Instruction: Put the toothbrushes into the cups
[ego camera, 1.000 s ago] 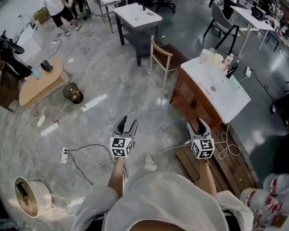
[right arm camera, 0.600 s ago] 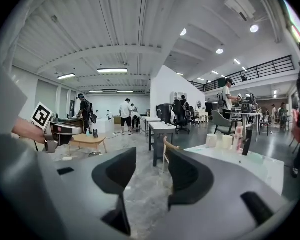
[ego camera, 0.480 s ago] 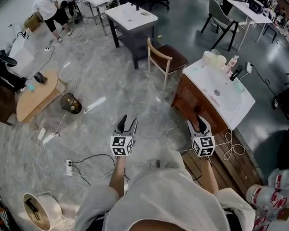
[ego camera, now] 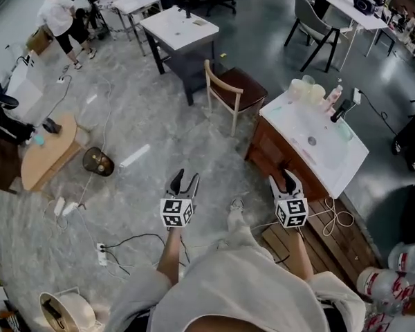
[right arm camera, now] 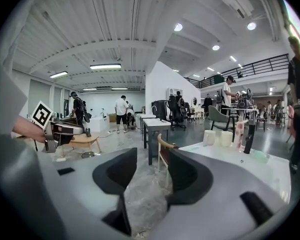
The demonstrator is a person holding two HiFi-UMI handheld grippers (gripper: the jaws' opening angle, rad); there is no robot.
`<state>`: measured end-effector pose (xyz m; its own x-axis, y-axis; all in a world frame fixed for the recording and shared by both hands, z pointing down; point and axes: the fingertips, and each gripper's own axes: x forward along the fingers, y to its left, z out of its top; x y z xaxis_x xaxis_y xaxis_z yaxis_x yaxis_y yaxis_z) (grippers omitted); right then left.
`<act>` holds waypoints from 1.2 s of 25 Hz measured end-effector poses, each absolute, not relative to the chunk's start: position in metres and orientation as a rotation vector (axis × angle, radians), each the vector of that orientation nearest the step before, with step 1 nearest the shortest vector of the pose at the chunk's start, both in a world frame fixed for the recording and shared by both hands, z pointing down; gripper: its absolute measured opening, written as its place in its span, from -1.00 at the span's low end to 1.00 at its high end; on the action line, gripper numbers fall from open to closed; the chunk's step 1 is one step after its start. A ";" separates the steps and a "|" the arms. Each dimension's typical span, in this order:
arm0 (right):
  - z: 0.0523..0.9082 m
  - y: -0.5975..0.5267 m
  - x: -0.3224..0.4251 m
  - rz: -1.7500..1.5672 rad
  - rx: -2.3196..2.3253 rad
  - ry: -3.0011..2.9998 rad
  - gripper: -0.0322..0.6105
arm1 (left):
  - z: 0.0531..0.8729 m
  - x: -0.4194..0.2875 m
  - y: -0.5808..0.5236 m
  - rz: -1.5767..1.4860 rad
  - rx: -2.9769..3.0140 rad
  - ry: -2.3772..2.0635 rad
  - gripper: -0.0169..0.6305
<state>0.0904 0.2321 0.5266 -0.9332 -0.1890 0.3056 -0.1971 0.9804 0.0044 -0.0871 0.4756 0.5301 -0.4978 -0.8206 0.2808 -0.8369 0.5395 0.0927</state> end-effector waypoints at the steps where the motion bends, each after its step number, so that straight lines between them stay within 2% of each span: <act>1: 0.527 0.224 0.084 0.042 0.290 -2.817 -0.35 | 0.529 -0.096 0.466 0.088 1.388 -2.487 -0.28; 17: 0.512 0.060 0.017 0.094 0.528 -2.817 -0.38 | 0.511 -0.201 0.276 0.173 1.576 -2.398 -0.28; 30: 0.522 -0.043 0.036 0.135 0.803 -2.732 -0.42 | 0.520 -0.221 0.119 0.203 1.818 -2.239 -0.28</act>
<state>0.0357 -0.0431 0.5216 -0.8028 -0.5150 0.3005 -0.5422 0.8402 -0.0083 -0.2213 0.1186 0.5196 -0.1904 -0.9412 0.2791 -0.9760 0.2120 0.0491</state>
